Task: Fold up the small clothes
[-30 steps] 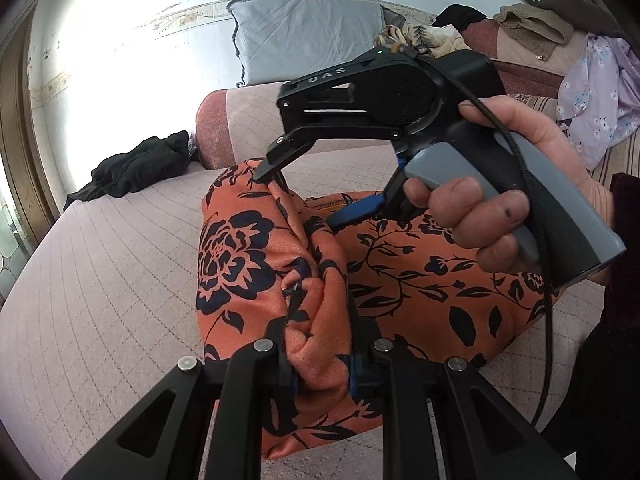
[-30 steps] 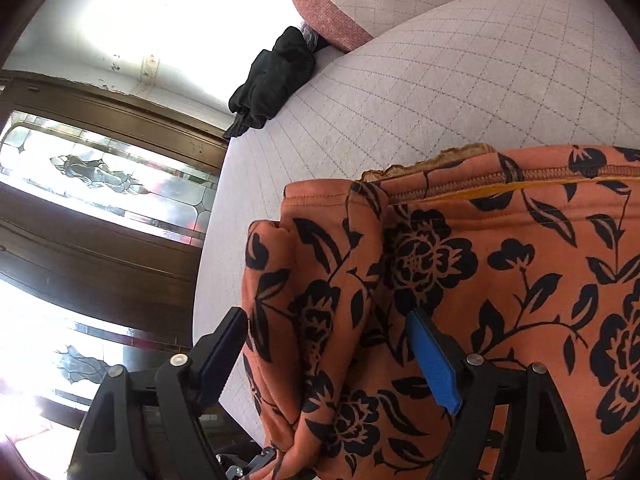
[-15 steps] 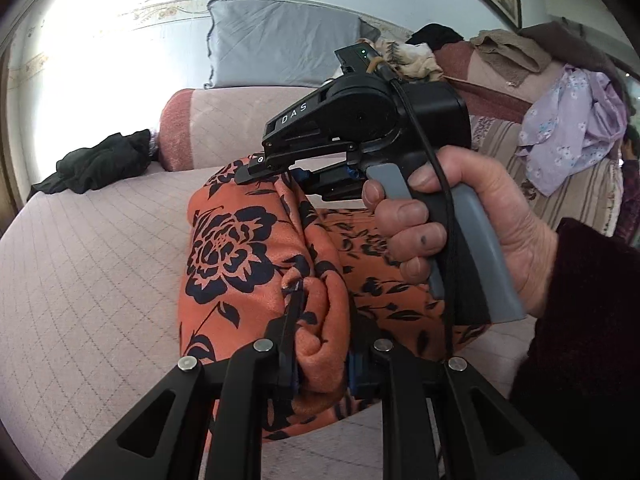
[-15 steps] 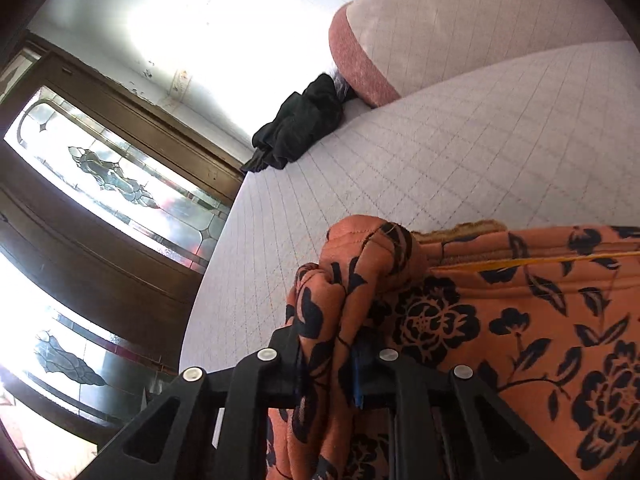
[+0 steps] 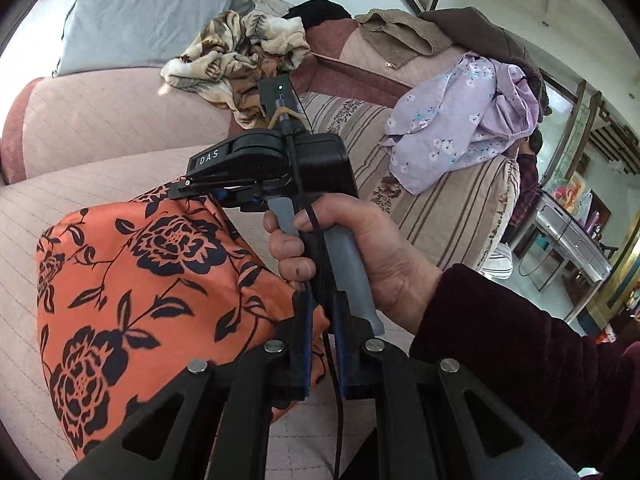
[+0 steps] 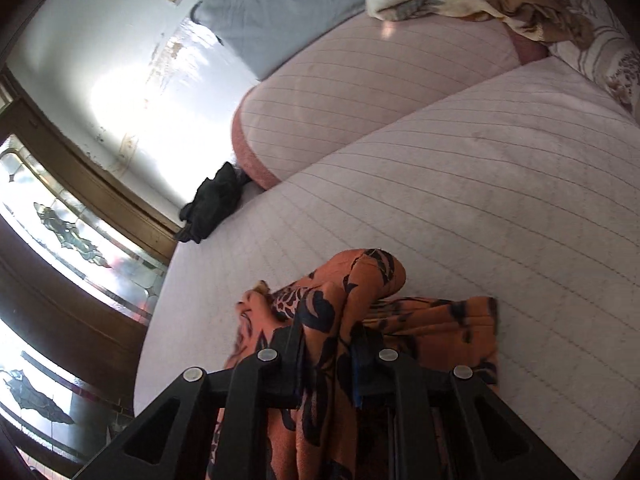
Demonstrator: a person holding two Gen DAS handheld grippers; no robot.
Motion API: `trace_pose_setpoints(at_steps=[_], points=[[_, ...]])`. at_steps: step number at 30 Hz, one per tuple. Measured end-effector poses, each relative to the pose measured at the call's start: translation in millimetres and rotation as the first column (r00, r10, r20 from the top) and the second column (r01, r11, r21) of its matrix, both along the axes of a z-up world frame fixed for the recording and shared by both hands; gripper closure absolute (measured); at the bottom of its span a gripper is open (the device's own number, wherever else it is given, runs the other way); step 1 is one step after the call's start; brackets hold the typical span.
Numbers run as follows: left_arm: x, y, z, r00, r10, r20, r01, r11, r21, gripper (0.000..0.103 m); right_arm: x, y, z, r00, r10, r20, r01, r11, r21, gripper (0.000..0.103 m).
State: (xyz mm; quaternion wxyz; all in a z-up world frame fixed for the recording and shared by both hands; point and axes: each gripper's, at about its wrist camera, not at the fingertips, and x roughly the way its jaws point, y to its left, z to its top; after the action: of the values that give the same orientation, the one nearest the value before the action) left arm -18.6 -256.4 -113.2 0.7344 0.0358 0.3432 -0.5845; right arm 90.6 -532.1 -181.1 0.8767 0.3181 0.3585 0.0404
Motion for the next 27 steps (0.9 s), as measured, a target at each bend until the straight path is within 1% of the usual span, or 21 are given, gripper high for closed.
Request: trace_pose_setpoints(at_steps=[2,3,4,5,6,7,9,10,12,14,15,17,18,19,21,22,23,24,25,26,27], points=[[1,9,-3,1.000,-0.013,-0.010,0.013,1.000,-0.006,0.092,1,-14,-13,0.999,-0.015,-0.043,0.015,1.000,-0.015,0.085],[4,17,-3,1.000,-0.008,-0.009,0.008,1.000,-0.008,0.089,1,-20,-18,0.998,-0.020,-0.057,0.020,1.000,-0.014,0.085],[7,26,-5,1.000,0.009,-0.004,-0.009,1.000,-0.010,0.083,1,-24,-23,0.997,-0.024,-0.068,0.023,1.000,-0.012,0.085],[12,32,-9,0.999,0.035,0.002,-0.035,0.999,-0.011,0.079,1,-27,-27,0.997,-0.025,-0.079,0.024,1.000,-0.009,0.085],[21,41,-10,0.997,0.074,0.006,-0.074,0.997,-0.011,0.070,2,-29,-33,0.995,-0.025,-0.097,0.025,1.000,0.000,0.085],[29,49,-13,0.993,0.116,0.006,-0.116,0.993,-0.012,0.066,4,-30,-40,0.991,-0.026,-0.129,0.028,1.000,0.014,0.082],[50,66,-17,0.980,0.196,-0.023,-0.197,0.980,-0.009,0.065,3,-34,-49,0.982,-0.049,-0.185,0.057,0.998,0.041,0.080],[60,73,-20,0.971,0.235,-0.037,-0.235,0.972,0.008,0.065,0,-37,-50,0.977,-0.067,-0.203,0.080,0.995,0.055,0.079],[73,83,-25,0.951,0.309,-0.026,-0.308,0.950,0.056,0.065,-12,-39,-39,0.977,-0.103,-0.184,0.116,0.991,0.062,0.077],[76,87,-28,0.936,0.351,0.015,-0.350,0.932,0.092,0.065,-30,-31,-17,0.983,-0.140,-0.120,0.141,0.990,-0.004,0.077],[76,89,-30,0.934,0.357,0.027,-0.358,0.928,0.103,0.065,-39,-25,-6,0.986,-0.142,-0.084,0.141,0.990,-0.026,0.077],[71,86,-33,0.938,0.343,0.056,-0.347,0.928,0.133,0.065,-54,-9,15,0.992,-0.123,-0.007,0.122,0.992,-0.040,0.077],[67,82,-36,0.939,0.333,0.084,-0.342,0.927,0.156,0.065,-60,3,21,0.995,-0.097,0.011,0.097,0.994,-0.044,0.077],[62,78,-39,0.942,0.318,0.109,-0.333,0.926,0.179,0.065,-66,15,23,0.998,-0.067,0.009,0.067,0.996,-0.052,0.077],[57,75,-48,0.953,0.279,0.122,-0.301,0.925,0.232,0.065,-78,39,21,1.000,-0.014,-0.015,0.013,0.998,-0.067,0.077],[51,72,-54,0.957,0.260,0.131,-0.287,0.918,0.273,0.065,-83,50,16,0.999,0.008,-0.040,-0.011,0.997,-0.075,0.077],[44,68,-63,0.955,0.246,0.168,-0.289,0.903,0.318,0.065,-86,59,8,0.996,0.030,-0.084,-0.037,0.996,-0.086,0.077],[35,65,-70,0.946,0.232,0.225,-0.301,0.887,0.350,0.064,-88,66,-3,0.988,0.042,-0.150,-0.058,0.993,-0.102,0.077],[25,64,-75,0.934,0.214,0.287,-0.314,0.876,0.365,0.064,-90,72,-17,0.972,0.045,-0.233,-0.075,0.990,-0.121,0.079],[16,62,-77,0.923,0.189,0.334,-0.315,0.871,0.378,0.064,-92,75,-31,0.956,0.049,-0.288,-0.088,0.988,-0.124,0.079],[9,60,-78,0.913,0.170,0.371,-0.318,0.865,0.388,0.063,-97,76,-37,0.954,0.051,-0.295,-0.089,0.989,-0.120,0.081]])
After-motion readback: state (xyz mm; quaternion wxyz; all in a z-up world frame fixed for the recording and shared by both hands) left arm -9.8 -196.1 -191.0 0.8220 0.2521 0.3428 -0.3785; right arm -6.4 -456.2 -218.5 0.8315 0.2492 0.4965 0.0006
